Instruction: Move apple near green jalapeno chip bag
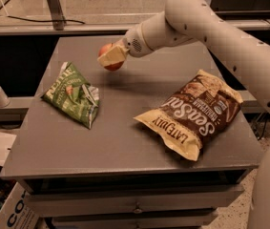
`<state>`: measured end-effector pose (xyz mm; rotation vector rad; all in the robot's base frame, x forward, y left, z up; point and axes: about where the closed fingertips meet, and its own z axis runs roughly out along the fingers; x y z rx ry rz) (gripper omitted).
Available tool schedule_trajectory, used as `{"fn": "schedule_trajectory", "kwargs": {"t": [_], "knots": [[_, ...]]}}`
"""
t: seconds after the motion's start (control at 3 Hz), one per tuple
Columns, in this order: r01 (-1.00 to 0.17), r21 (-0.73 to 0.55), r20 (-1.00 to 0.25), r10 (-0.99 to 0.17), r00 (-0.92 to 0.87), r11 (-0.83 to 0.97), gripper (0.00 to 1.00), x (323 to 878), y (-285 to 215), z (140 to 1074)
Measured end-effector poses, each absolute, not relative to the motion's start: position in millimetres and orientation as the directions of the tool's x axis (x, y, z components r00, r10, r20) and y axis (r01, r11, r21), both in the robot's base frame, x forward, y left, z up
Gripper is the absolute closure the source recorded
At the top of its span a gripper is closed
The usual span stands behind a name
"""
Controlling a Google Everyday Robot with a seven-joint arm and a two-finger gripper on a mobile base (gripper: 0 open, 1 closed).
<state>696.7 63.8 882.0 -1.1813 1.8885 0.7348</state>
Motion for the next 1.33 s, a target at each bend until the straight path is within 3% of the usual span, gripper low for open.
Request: {"fn": "schedule_trajectory", "kwargs": {"t": [1.33], "knots": [[-0.917, 0.137, -0.814, -0.486, -0.319, 0.373, 1.00, 635, 89, 853]]}}
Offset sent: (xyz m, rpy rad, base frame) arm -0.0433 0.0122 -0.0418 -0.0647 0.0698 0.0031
